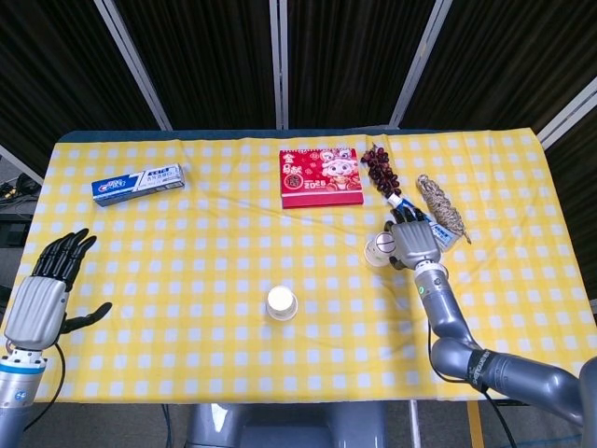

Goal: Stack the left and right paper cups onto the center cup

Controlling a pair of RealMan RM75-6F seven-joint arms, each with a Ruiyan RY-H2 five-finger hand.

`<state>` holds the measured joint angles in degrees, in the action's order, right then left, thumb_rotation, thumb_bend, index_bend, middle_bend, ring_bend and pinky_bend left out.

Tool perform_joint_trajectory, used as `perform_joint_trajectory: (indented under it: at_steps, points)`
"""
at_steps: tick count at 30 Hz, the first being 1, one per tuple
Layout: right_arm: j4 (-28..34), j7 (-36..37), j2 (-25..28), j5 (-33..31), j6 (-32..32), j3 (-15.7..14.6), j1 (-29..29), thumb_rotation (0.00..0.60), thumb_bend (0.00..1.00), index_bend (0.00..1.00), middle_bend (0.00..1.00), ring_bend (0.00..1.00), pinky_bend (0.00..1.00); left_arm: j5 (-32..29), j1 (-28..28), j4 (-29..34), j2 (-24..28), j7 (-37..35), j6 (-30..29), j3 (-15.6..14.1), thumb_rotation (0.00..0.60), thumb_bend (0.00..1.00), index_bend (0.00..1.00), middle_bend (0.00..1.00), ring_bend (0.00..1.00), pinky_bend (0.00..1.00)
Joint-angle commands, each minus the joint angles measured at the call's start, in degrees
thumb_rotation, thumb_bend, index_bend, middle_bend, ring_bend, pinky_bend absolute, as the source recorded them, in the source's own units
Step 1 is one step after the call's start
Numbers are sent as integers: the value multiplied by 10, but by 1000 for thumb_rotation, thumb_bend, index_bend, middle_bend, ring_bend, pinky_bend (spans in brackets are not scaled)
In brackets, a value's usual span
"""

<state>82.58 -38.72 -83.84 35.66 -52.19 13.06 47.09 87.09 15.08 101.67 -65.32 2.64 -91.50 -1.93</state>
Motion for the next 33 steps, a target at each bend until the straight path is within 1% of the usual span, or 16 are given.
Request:
perform_joint_trajectory:
  at_steps: [1,4,8,12,15,20,21,26,29,33]
  points:
    - [-8,21,-9,18,-2,-1,-1,600,250,380,124,0,46,2,-2,0,-1,1,3,3,600,169,29,0,0,61]
    - [-18,33,-17,37,-8,-2,-2,600,292,433,157,0,65,4,-4,0,-1,1,6,6,600,170,29,0,0,61]
    - [-23,46,-24,49,-13,-2,-2,600,302,447,168,0,71,3,-6,-2,0,-4,9,11,600,169,30,0,0,61]
    - [-2,61,-17,74,-25,2,-3,600,307,449,172,0,71,3,-9,-5,0,-8,13,16,600,170,30,0,0,61]
    - [33,64,-2,97,-40,8,-2,600,309,449,172,0,71,3,-10,-6,0,-8,16,19,600,170,30,0,0,61]
    - [124,71,34,132,-62,21,-3,600,309,448,172,0,71,5,-13,-7,-1,-7,19,24,600,170,30,0,0,61]
    - [151,74,43,140,-65,23,-3,600,309,447,172,0,71,5,-14,-8,-1,-7,20,25,600,170,30,0,0,61]
    - [239,66,72,163,-77,24,-3,600,309,446,171,0,71,1,-15,-12,-4,-8,25,31,600,170,33,0,0,61]
    - [278,63,78,168,-83,23,-3,600,309,446,171,0,75,0,-16,-15,-6,-9,29,33,600,170,33,0,0,61]
    - [309,57,77,172,-88,19,1,600,312,448,171,0,79,2,-16,-17,-7,-8,34,35,600,170,33,0,0,61]
